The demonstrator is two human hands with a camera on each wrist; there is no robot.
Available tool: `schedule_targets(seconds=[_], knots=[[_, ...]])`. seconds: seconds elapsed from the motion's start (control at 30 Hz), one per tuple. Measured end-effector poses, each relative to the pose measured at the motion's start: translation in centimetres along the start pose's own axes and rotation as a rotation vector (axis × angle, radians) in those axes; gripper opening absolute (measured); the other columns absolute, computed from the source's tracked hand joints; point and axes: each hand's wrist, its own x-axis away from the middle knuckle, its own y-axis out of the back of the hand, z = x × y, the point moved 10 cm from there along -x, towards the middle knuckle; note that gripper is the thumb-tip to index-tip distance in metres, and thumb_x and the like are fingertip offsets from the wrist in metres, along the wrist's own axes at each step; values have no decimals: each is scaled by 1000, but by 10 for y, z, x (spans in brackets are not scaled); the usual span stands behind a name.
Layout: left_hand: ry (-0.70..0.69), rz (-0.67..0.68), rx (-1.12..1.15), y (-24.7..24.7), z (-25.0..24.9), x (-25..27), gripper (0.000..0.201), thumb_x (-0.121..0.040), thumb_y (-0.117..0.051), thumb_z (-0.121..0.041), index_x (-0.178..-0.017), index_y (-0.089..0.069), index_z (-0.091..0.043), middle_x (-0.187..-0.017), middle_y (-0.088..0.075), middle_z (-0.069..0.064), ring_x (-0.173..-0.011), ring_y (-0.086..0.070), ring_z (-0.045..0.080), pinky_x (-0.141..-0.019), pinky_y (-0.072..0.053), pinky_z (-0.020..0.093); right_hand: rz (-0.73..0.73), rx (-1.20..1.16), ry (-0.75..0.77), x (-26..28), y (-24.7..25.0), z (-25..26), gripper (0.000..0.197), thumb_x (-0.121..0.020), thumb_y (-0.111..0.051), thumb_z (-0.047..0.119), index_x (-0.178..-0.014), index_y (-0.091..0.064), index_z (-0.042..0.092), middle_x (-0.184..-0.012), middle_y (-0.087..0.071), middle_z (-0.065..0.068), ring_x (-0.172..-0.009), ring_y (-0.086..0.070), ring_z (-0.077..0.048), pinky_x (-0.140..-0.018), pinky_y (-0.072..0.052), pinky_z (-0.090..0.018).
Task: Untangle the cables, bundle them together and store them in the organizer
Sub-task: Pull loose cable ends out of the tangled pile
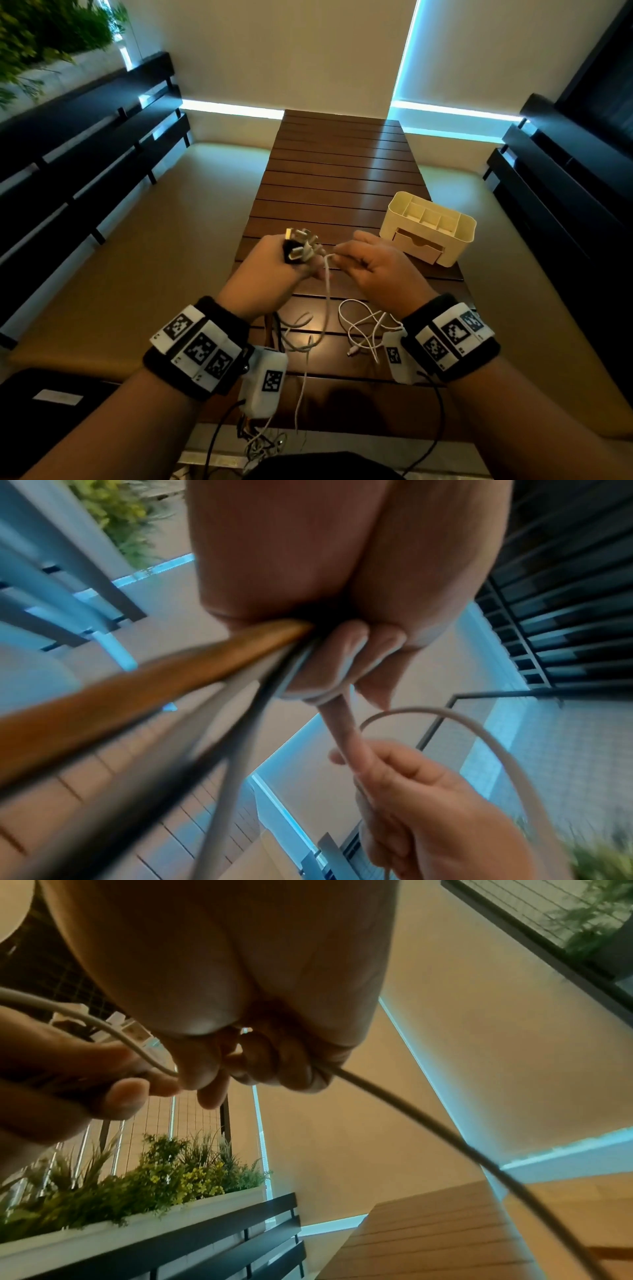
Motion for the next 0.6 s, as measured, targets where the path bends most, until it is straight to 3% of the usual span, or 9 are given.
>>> schedule_targets(seconds=[0.07, 0.1, 0.2, 0.23, 0.27, 0.37, 0.43, 0.53, 0.6], knots=[[55, -24, 94, 5, 1, 1, 13, -94, -62, -6, -100, -67, 3, -89, -73, 16, -48, -59, -4, -49, -40, 7, -18, 83, 60, 1, 2, 5, 19, -96, -62, 25, -110, -72, 17, -83, -47, 15, -72, -46, 2, -63, -33, -7], [69, -5, 86, 3, 2, 0, 12, -95, -61, -6, -100, -66, 3, -88, -73, 17, -44, -56, -4, -46, -39, 8, -26, 103, 75, 0, 2, 7, 19, -96, -62, 25, -110, -72, 17, -84, -48, 13, -71, -45, 0, -63, -32, -8], [54, 64, -70, -4, 2, -2, 10, -95, -62, -13, -87, -68, -11, -74, -74, 3, -60, -65, 15, -59, -50, 34, -46, 72, 87, -3, 2, 11, 16, -96, -62, 22, -106, -73, 17, -83, -50, 10, -72, -47, -2, -64, -34, -8], [53, 50, -110, -2, 5, -3, 12, -95, -63, -14, -84, -68, -14, -70, -73, 1, -65, -66, 20, -65, -51, 38, -52, 33, 82, -4, 3, 12, 14, -95, -63, 21, -103, -73, 17, -82, -50, 11, -73, -48, -1, -65, -35, -7], [55, 22, -119, 2, 7, -5, 13, -94, -63, -15, -83, -69, -15, -67, -71, 0, -65, -65, 18, -66, -50, 37, -52, -18, 64, -5, 4, 11, 11, -95, -63, 21, -100, -73, 18, -80, -51, 12, -73, -49, -1, -65, -36, -7], [45, -113, -74, 29, 6, -6, 17, -94, -63, -11, -79, -71, -7, -63, -66, -3, -53, -55, -3, -58, -41, 16, -38, -147, -82, -2, 11, -8, 9, -97, -60, 21, -92, -66, 25, -76, -54, 15, -70, -52, 2, -63, -38, -6], [29, -243, -46, 59, 4, -3, 19, -95, -62, -9, -79, -70, -5, -67, -65, -1, -49, -52, -6, -50, -37, 9, -51, -185, -215, 3, 17, -33, 11, -99, -56, 24, -91, -63, 25, -74, -55, 10, -66, -51, 5, -60, -39, -6], [14, -401, 61, 97, 8, 4, 14, -96, -61, -12, -84, -68, -12, -72, -66, 0, -51, -54, -5, -53, -40, 19, -124, -216, -365, 14, 27, -70, 14, -100, -54, 28, -93, -65, 23, -77, -58, 7, -66, -51, 3, -63, -41, -15], [11, -422, 56, 103, 10, 6, 17, -95, -63, -10, -78, -68, -13, -72, -68, 3, -51, -54, -4, -53, -39, 22, -196, -249, -423, 18, 34, -85, 14, -100, -55, 31, -91, -65, 26, -77, -59, 9, -70, -52, -3, -68, -42, -25]])
